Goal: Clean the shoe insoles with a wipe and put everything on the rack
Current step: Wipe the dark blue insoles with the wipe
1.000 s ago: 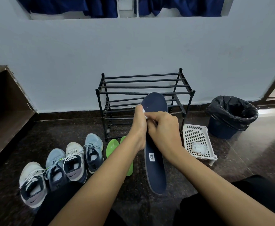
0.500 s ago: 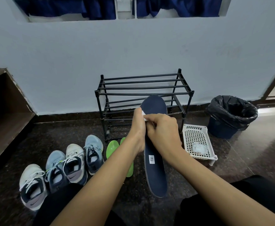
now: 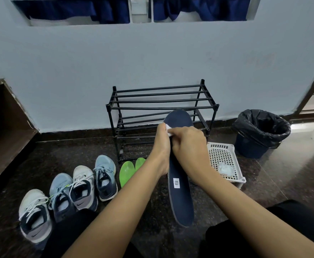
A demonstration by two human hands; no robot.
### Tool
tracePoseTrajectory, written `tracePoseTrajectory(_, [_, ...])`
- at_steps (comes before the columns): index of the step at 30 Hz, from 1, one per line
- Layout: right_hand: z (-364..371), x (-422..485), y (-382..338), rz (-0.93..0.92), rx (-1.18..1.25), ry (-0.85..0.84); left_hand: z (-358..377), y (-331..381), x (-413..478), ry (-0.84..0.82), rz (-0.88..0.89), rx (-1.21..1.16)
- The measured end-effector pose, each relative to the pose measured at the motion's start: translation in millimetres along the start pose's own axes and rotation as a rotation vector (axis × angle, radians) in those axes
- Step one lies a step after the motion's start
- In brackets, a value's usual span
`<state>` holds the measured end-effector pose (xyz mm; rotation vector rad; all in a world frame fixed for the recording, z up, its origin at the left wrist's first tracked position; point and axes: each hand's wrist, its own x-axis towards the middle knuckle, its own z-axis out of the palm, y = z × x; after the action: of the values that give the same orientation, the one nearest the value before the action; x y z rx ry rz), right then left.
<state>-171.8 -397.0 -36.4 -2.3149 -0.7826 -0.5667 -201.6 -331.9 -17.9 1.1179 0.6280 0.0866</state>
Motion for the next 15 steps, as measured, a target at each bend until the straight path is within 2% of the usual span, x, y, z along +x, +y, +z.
tracePoseTrajectory(6, [2.8,-4.6,1.4,-0.046,-0.029,-0.052,-2.6,1.4,2.3,0.016,0.020,0.003])
tracePoseTrajectory(15, [-6.1,13.5,18.5,0.093,0.004,-0.028,2.5,-4.8,-8.6,-0.082,-0.053,-0.032])
